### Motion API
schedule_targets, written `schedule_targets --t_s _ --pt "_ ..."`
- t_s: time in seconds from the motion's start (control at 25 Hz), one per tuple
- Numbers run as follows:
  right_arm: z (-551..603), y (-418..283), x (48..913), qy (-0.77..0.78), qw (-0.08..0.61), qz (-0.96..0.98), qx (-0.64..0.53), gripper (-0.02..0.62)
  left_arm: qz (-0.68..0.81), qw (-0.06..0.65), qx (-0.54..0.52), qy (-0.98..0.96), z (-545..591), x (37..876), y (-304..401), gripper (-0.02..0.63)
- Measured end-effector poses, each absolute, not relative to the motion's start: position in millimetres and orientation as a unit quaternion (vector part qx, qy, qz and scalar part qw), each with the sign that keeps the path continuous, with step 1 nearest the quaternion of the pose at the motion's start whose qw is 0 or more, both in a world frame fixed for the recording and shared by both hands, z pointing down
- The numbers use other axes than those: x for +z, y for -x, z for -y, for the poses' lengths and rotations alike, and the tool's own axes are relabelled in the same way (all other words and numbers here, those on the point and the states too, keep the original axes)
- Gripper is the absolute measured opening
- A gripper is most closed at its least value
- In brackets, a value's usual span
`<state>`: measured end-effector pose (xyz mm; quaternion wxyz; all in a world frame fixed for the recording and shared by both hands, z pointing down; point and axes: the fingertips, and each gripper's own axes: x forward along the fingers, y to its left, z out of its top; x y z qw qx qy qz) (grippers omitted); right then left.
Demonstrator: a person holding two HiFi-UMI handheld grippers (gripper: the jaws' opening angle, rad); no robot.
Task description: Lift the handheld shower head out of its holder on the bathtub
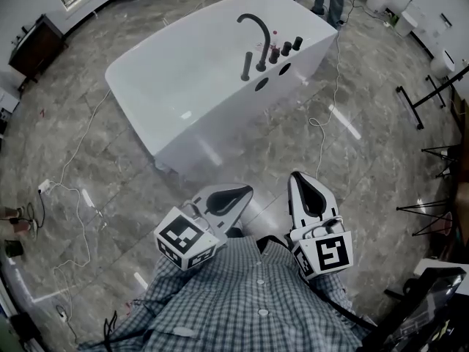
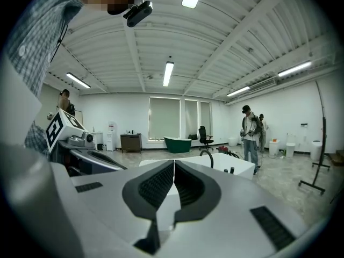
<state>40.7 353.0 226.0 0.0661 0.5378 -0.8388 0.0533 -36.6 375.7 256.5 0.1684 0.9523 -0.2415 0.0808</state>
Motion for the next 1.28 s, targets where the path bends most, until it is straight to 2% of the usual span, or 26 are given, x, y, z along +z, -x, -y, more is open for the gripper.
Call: schedule_targets --t_s 0.68,1.28 --pt "-282.6 -58.6 248.2 -0.542 0.074 0.835 0.063 0.017 0.23 0.17 0.082 -0.955 -310.0 272.4 18.5 0.009" --pt "-114.5 -115.4 260.5 -0.527 0.079 0.842 0.086 0.017 0.287 0.188 0.091 -0.935 -154.9 281.3 -13.2 0.009"
